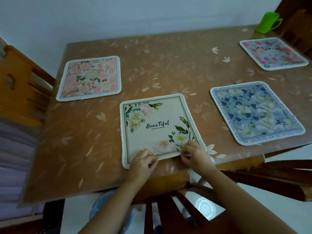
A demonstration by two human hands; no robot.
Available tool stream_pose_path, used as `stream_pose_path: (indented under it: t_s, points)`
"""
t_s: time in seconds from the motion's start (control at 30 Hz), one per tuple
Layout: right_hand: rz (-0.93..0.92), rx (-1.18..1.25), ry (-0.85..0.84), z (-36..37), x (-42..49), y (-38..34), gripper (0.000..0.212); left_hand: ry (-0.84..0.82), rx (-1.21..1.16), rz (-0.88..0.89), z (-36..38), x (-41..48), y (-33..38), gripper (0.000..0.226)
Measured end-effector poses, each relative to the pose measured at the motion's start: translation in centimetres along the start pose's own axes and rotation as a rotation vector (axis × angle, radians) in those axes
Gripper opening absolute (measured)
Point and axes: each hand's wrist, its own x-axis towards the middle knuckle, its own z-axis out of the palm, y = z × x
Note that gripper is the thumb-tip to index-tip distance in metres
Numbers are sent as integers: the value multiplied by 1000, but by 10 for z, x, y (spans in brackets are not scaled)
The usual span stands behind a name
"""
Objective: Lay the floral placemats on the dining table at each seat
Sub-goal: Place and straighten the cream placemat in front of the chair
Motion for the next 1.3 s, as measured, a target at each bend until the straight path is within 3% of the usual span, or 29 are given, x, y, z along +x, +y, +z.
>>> stream_pose_path:
  t_s: [0.37, 0.67, 1.3]
  points:
    - [132, -201, -92, -1, -20, 35, 13, -61, 84, -72, 23, -7, 2, 19]
    - [219, -179, 26, 1, -26, 37, 11, 26, 77, -201, 21, -22, 0, 13]
    - [276, -97, 33, 1, -25, 37, 7, 64, 123, -286, 18, -27, 0, 13]
